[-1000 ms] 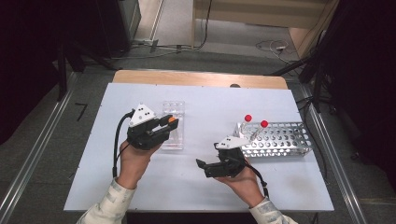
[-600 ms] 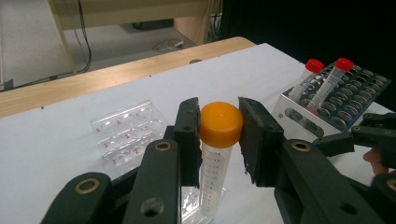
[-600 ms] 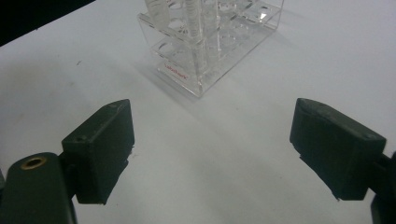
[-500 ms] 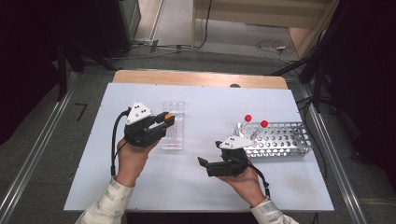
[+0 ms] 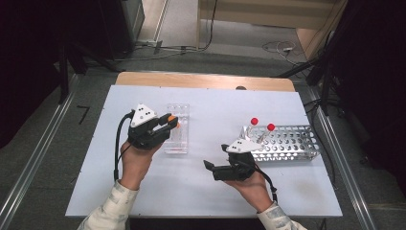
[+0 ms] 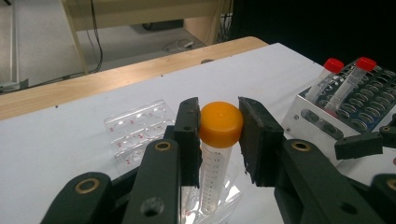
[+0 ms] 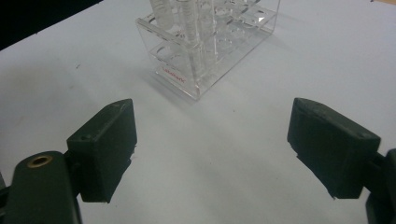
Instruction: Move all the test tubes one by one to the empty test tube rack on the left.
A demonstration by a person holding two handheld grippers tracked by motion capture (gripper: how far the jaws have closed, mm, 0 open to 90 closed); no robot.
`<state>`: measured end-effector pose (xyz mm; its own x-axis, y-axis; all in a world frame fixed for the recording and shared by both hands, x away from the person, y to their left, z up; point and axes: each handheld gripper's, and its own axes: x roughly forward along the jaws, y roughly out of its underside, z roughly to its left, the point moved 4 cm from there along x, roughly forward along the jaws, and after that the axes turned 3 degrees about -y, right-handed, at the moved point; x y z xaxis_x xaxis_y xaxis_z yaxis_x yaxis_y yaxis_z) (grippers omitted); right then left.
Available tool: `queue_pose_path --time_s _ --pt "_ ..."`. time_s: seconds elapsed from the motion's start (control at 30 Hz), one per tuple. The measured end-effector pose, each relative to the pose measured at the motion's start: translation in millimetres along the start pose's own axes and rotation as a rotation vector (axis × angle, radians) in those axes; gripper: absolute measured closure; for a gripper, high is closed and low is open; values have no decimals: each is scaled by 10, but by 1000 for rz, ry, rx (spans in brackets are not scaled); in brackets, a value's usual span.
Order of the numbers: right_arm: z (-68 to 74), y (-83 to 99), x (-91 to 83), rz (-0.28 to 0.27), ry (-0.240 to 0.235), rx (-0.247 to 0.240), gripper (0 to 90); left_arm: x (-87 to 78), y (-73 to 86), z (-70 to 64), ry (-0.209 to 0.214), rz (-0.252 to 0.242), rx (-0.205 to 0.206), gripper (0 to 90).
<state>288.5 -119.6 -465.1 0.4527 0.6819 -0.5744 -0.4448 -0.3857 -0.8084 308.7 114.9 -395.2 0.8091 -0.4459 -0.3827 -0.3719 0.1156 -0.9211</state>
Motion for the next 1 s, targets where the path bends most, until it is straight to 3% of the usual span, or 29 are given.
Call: queue_pose_path --time_s 0.53,0.67,1.0 --pt "2 2 -4 -1 5 1 156 42 30 -22 -10 -13 17 702" --pt "-2 3 -4 1 5 2 157 45 49 -25 -30 -12 29 702" --pt "-5 7 -7 3 4 -3 157 117 123 -22 -40 25 39 699"
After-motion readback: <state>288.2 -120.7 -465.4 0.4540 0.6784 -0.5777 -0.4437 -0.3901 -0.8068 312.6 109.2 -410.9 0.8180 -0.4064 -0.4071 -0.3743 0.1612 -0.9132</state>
